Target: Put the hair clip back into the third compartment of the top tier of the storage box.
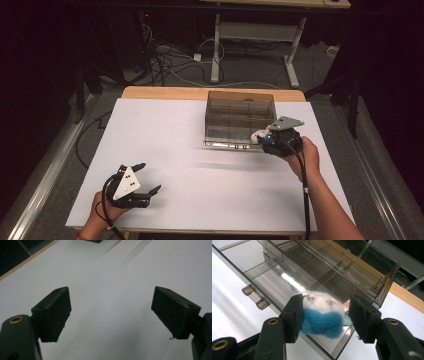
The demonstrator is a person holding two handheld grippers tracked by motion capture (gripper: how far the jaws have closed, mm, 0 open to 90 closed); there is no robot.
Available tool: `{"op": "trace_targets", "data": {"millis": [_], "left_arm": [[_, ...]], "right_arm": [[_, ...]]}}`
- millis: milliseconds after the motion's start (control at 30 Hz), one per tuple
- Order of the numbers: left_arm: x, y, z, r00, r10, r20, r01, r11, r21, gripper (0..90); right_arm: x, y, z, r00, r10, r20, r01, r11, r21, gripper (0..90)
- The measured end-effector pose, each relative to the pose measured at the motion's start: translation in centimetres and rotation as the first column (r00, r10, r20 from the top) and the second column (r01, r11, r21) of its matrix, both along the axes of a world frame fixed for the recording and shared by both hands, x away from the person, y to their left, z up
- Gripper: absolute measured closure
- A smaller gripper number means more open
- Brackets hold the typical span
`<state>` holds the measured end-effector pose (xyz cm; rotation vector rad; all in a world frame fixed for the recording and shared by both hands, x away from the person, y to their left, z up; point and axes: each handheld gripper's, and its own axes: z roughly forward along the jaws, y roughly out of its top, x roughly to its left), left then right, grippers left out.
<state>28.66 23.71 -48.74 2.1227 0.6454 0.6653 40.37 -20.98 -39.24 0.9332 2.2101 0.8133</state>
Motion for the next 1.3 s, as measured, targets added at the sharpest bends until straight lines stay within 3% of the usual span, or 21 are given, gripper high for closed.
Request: {"op": "trace_targets", "data": {"millis": [500, 667, 767, 900, 1300], "left_arm": [[0.0, -0.1, 0.0, 1.0, -0.003, 0.001, 0.003, 1.0, 0.003, 15.8], [-0.1, 0.0, 0.0, 1.0, -0.002, 0.004, 0.002, 1.0, -0.001, 15.7], [0.0, 0.0, 0.1, 1.0, -0.001, 0.005, 0.001, 1.0, -0.004, 15.7], [-0.1, 0.0, 0.1, 1.0, 0.0, 0.005, 0.0, 1.0, -0.001, 15.7], [-0.1, 0.0, 0.1, 1.0, 0.001, 0.004, -0.001, 1.0, -0.002, 15.7]], "right_arm": [[0.4, -0.1, -0.6, 0.9994, -0.008, -0.034, 0.009, 1.0, 0.02, 46.3], [0.3, -0.3, -0.4, 0.9992, -0.039, -0.004, 0.039, 0.999, 0.025, 32.2], [0.2, -0.4, -0.4, 0.999, -0.044, -0.006, 0.044, 0.998, 0.036, 31.3], [-0.2, -0.4, -0.2, 0.9985, -0.039, 0.037, 0.037, 0.998, 0.055, 25.9], [-1.3, -1.3, 0.6, 0.9893, -0.053, 0.136, 0.034, 0.99, 0.136, 21.3]]}}
